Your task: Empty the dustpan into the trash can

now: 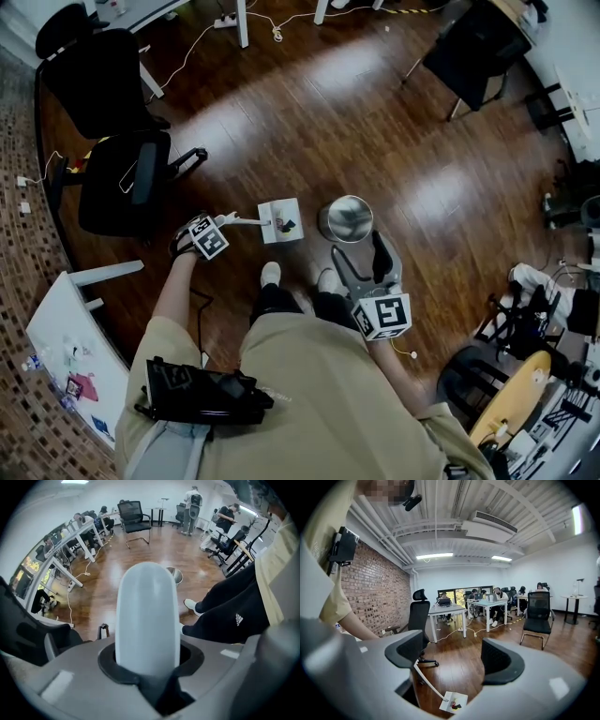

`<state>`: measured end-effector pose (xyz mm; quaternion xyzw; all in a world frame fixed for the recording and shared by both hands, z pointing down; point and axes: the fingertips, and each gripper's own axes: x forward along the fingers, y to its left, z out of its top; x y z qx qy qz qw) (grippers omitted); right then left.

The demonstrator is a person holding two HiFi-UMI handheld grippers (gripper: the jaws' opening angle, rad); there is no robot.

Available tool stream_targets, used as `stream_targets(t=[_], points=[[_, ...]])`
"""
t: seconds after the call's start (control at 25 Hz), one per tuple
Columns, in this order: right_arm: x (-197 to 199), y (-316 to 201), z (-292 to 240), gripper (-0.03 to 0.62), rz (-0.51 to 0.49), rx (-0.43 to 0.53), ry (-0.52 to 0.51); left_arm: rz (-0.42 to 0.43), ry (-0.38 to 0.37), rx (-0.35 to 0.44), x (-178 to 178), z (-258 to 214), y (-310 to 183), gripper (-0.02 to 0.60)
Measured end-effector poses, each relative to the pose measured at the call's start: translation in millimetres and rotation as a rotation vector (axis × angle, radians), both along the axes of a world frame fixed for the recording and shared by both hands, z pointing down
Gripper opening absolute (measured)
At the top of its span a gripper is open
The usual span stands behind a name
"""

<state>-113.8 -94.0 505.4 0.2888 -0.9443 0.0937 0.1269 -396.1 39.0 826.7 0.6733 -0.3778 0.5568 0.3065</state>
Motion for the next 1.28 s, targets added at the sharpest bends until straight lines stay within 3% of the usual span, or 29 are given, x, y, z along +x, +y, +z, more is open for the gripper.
stream_targets(t=[0.36, 0.44, 0.48, 0.6, 0.68, 0.8, 1.04, 1.28], points=[[10, -2, 1, 0.379, 0.012, -0.011, -0.028, -0.007, -0.038, 0.004, 4, 1, -2, 0.097], [14, -4, -3, 0.379, 0.014, -0.011, -0.038, 0.0, -0.004, 0.006, 16, -8, -3, 0.029], [16, -5, -6, 0.379, 0.018, -0.006, -0.045, -0.015, 0.019, 0.026, 22, -17, -7, 0.003], [25, -10, -14, 0.379, 0.038, 0.006, -0.077, -0.109, 0.066, 0.125, 34, -62, -30, 0.003], [30, -16, -17, 0.379, 0.054, 0.003, -0.111, -0.09, 0.042, 0.161, 38, -95, -41, 0.003], [35, -25, -24, 0.379, 0.078, 0.006, -0.163, -0.02, -0.004, 0.159, 42, -136, -44, 0.003], [51, -37, -34, 0.373, 0.096, 0.012, -0.229, -0.022, -0.025, 0.144, 52, -209, -37, 0.002], [70, -47, -34, 0.37, 0.119, -0.008, -0.268, -0.032, 0.017, 0.136, 65, -300, -44, 0.002]])
